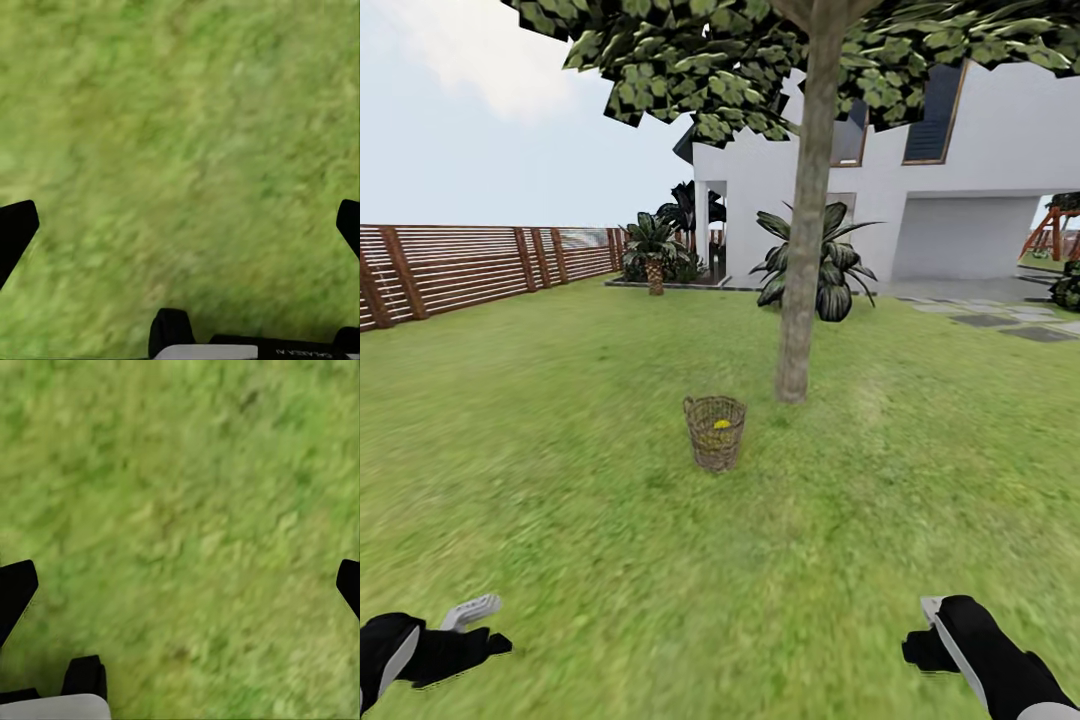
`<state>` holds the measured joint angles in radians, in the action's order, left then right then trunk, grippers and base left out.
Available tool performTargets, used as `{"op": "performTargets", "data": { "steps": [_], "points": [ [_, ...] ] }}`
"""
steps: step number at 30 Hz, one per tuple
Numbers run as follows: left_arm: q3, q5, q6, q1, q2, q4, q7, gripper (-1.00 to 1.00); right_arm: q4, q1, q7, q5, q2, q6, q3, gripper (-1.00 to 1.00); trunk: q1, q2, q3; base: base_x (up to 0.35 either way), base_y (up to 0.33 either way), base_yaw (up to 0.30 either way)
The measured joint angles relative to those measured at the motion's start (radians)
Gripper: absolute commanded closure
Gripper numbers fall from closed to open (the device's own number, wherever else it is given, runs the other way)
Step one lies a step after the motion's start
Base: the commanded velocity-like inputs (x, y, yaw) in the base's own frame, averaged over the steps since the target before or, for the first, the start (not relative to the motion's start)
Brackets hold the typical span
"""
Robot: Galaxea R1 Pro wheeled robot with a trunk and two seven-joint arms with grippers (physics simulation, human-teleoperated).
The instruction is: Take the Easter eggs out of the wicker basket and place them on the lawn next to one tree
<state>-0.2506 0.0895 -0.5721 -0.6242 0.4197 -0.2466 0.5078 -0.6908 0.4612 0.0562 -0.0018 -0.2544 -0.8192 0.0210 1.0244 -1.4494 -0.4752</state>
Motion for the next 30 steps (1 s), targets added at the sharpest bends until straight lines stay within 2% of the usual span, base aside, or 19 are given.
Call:
{"op": "performTargets", "data": {
  "steps": [3,10,12,15,25,30],
  "points": [
    [-0.001,-0.001,-0.002,0.000,-0.001,0.001,-0.019,-1.00,0.000,0.000,0.000,0.000,-0.001,0.000,-0.001,-1.00,0.000,0.000,0.000,0.343,0.000,0.000],
    [0.005,0.000,-0.003,0.000,-0.031,0.001,-0.044,-1.00,0.000,0.000,0.000,0.002,-0.001,0.000,-0.001,-1.00,0.000,0.000,0.000,0.343,0.000,0.000],
    [0.005,0.000,-0.003,0.000,-0.048,0.000,-0.100,-1.00,0.000,0.000,0.000,0.002,-0.001,0.000,-0.002,-1.00,0.000,0.000,0.000,0.343,0.000,0.000],
    [0.004,0.000,-0.003,0.000,-0.063,0.000,-0.133,-1.00,0.000,0.000,0.000,0.004,-0.001,0.000,-0.002,-1.00,0.000,0.000,0.000,0.343,0.000,0.000],
    [0.002,0.000,-0.002,0.000,-0.088,-0.001,-0.147,-1.00,0.006,0.000,-0.001,0.005,-0.001,0.001,-0.003,-1.00,0.000,0.000,0.000,0.342,0.000,0.000],
    [-0.001,-0.005,0.004,0.000,-0.093,-0.008,-0.147,-1.00,0.006,0.000,-0.002,0.005,-0.001,0.002,-0.003,-1.00,0.001,0.000,0.000,0.120,-0.021,0.000]
  ]
}}
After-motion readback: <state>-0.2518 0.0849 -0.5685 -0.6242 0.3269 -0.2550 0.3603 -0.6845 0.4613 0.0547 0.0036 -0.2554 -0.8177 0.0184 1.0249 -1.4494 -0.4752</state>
